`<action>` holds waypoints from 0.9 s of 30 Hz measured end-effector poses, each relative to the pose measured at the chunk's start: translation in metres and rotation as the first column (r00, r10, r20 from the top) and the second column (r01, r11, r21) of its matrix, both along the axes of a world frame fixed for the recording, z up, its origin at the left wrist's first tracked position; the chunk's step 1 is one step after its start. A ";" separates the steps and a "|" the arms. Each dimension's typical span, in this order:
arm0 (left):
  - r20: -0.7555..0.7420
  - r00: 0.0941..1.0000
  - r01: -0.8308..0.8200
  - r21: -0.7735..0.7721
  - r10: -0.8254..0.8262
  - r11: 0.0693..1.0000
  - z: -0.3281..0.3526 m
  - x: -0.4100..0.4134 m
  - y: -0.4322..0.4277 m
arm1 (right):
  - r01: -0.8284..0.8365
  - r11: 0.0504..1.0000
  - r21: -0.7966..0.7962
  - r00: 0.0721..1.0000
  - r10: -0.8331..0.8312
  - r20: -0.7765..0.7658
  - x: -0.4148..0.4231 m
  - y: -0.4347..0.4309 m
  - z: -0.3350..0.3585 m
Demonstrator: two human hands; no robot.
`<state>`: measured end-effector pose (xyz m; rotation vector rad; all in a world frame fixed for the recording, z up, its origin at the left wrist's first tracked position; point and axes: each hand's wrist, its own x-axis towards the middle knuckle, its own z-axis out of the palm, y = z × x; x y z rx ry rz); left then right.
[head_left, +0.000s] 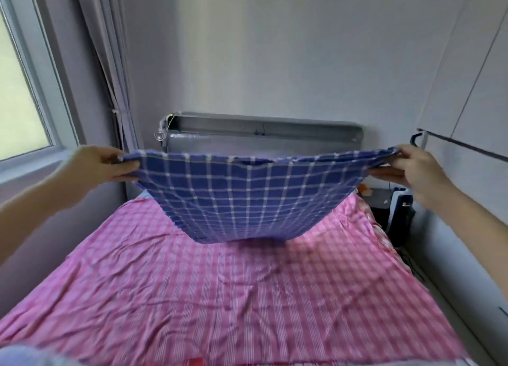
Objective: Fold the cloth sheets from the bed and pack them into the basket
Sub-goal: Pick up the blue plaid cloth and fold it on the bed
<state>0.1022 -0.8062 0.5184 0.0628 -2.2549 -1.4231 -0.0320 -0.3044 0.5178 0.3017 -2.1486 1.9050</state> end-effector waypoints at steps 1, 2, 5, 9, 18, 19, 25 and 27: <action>0.100 0.995 0.001 -0.079 0.007 0.997 -0.019 0.011 -0.007 | -0.023 0.999 0.035 0.998 0.021 0.059 0.012 0.004 -0.022; 0.191 0.981 0.009 -0.176 0.025 0.984 -0.039 0.024 -0.012 | -0.048 0.996 0.072 0.991 0.038 0.127 0.028 0.007 -0.045; 0.370 0.924 0.112 -0.504 0.097 0.856 -0.088 0.049 -0.022 | -0.116 0.964 0.239 0.951 0.038 0.306 0.062 0.015 -0.101; 0.472 0.872 0.331 -0.765 0.132 0.553 -0.159 0.087 -0.019 | -0.149 0.863 0.482 0.910 -0.070 0.408 0.099 0.023 -0.171; 0.530 0.848 0.413 -0.637 -0.019 0.652 -0.256 0.185 0.023 | -0.217 0.826 0.520 0.818 -0.137 0.559 0.215 0.043 -0.256; 0.556 0.831 0.432 -0.629 -0.015 0.646 -0.263 0.192 0.023 | -0.236 0.822 0.519 0.809 -0.130 0.574 0.226 0.046 -0.262; 0.752 0.658 0.629 -0.519 -0.040 0.578 -0.267 0.278 0.040 | -0.383 0.792 0.475 0.709 -0.078 0.701 0.313 0.090 -0.282; 0.849 0.524 0.690 -0.377 -0.068 0.618 -0.249 0.305 0.044 | -0.454 0.812 0.367 0.636 0.006 0.772 0.331 0.106 -0.278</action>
